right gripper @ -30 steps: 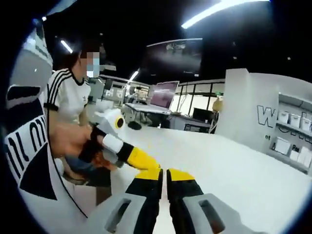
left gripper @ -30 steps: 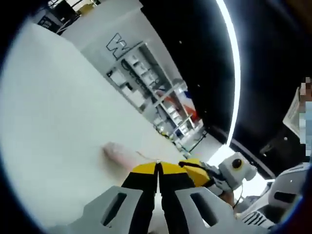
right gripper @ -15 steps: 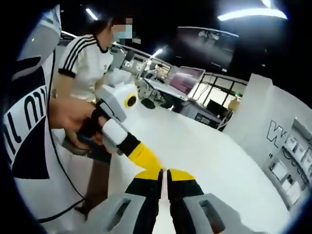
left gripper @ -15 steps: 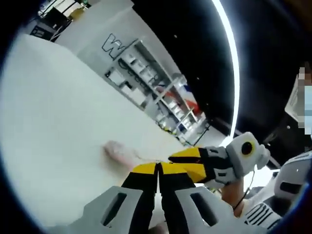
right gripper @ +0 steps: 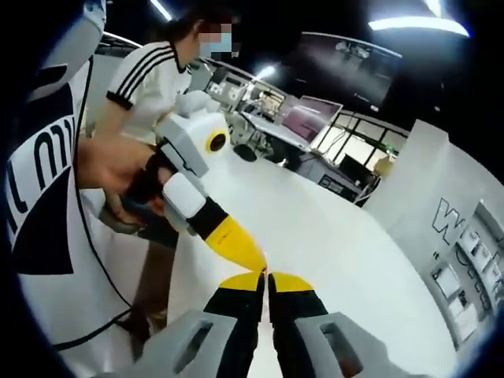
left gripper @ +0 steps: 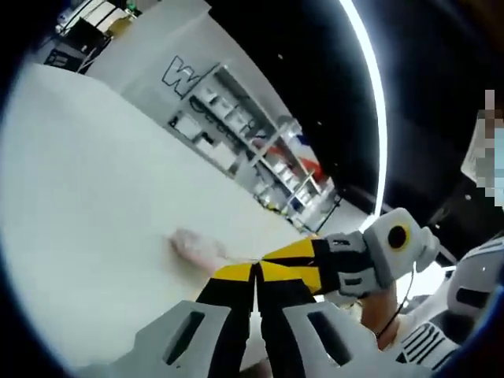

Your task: Open the resealable bag by pulling the two sides of the seal apart until the entire bag opening is separated and visibly accessible.

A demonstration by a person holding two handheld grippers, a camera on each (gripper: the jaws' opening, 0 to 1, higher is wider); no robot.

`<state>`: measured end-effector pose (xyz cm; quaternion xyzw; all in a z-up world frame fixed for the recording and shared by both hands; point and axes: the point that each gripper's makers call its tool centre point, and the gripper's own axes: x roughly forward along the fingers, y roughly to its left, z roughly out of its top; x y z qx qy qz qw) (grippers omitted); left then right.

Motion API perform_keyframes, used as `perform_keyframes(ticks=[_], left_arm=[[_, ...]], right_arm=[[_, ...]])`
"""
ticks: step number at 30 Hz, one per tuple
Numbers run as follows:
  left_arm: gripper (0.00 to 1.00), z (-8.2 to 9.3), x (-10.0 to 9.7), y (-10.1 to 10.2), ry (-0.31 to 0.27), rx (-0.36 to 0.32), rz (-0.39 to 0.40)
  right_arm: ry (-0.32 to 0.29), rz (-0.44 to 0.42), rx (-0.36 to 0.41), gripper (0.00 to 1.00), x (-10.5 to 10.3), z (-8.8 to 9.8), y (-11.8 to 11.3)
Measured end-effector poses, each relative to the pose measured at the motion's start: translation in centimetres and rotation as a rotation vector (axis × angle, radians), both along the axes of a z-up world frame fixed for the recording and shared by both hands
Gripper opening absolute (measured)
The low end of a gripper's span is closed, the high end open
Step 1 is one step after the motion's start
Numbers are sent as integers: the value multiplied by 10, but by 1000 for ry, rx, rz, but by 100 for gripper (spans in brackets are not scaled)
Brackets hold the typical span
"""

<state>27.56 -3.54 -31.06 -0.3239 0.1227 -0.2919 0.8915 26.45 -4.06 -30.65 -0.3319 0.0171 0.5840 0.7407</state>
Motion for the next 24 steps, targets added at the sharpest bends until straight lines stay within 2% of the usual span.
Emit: perform_keyframes(ticks=[5, 15, 24], left_arm=[[2, -2, -2, -1, -4, 34, 1], [2, -6, -7, -4, -30, 144, 0], [2, -9, -10, -2, -38, 178, 2]], right_arm=[[2, 0, -2, 0, -2, -1, 0], [9, 6, -15, 0, -7, -2, -1], [13, 23, -69, 0, -9, -6, 2]])
